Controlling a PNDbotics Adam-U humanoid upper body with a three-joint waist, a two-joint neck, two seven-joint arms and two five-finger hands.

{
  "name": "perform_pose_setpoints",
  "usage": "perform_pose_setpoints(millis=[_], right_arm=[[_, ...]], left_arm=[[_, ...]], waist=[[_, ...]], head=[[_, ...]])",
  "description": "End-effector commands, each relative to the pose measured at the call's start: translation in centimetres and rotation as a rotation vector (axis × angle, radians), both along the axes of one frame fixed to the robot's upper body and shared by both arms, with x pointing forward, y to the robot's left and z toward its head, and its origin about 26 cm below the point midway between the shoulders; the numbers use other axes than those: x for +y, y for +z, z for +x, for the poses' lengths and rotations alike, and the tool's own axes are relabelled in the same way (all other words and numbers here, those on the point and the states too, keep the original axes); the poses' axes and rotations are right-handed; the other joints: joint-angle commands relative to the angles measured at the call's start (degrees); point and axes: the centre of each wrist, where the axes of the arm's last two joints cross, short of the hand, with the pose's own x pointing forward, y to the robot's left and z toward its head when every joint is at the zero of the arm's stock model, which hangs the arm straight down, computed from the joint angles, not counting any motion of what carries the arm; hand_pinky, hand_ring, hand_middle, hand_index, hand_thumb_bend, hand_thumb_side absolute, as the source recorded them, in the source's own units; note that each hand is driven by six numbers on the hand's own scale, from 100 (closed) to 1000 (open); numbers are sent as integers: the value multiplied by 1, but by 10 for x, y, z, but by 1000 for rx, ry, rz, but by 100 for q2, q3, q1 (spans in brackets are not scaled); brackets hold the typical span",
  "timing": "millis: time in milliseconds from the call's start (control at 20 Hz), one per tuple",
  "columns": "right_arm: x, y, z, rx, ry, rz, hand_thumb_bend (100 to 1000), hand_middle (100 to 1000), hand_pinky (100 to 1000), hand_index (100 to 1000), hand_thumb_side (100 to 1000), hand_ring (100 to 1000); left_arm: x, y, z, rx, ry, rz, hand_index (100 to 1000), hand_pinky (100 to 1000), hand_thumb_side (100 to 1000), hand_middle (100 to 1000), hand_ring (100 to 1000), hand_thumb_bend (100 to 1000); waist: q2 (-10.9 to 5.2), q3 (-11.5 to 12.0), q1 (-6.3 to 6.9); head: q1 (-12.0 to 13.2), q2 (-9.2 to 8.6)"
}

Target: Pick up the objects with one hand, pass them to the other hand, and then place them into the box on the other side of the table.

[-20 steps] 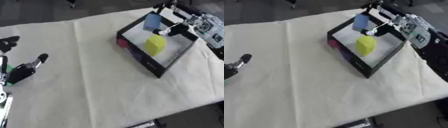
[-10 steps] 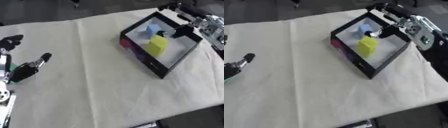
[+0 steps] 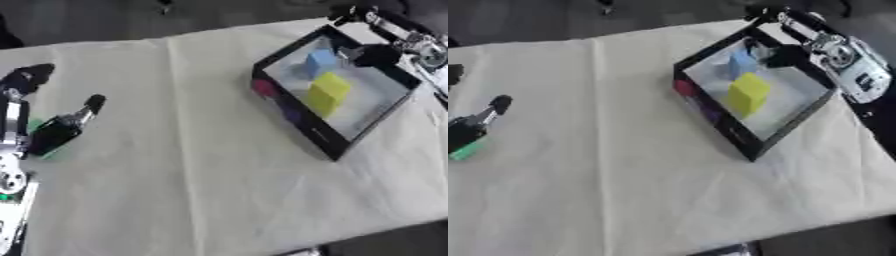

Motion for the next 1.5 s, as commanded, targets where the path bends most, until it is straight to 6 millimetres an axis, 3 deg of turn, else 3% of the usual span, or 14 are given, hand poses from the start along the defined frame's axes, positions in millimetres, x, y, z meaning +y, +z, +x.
perform_pose_setpoints(millis=[50,200,350,650,800,950,1150,1500], right_arm=[[3,33,-9,-17,74,87,100,902,992,1000,353,896],[8,42,-13,-19,118,137,100,903,989,1000,432,892],[10,51,-16,-29,133,177,100,894,982,1000,334,882],[16,63,-21,-61,143,230,100,894,975,990,270,862],[16,66,-22,-70,119,252,100,890,974,982,258,861],[16,65,-22,-70,94,266,100,888,974,978,262,861],[16,62,-20,-55,68,257,100,881,974,973,305,854],[16,58,-17,-28,50,240,100,874,974,970,324,850]], left_arm=[[29,30,11,-15,47,88,833,857,534,737,788,652],[53,52,20,37,58,185,835,862,547,743,797,667],[73,70,26,102,66,251,840,873,545,753,809,685],[104,93,35,314,-13,333,860,888,577,769,823,664],[117,101,42,444,-24,396,860,895,503,770,831,745],[121,94,54,645,-36,464,857,913,442,774,853,819],[114,84,67,833,-70,565,868,939,559,804,877,893],[110,66,86,998,-85,655,834,946,514,786,880,856]], waist=[[-128,-8,59],[-116,-15,71],[-101,-14,84],[-105,-38,88],[-117,-25,104],[-134,-25,110],[-152,-41,109],[-166,-81,135]], head=[[176,-11],[332,-11],[467,-11],[693,-11],[738,-11],[771,-11],[814,-11],[874,-11]])
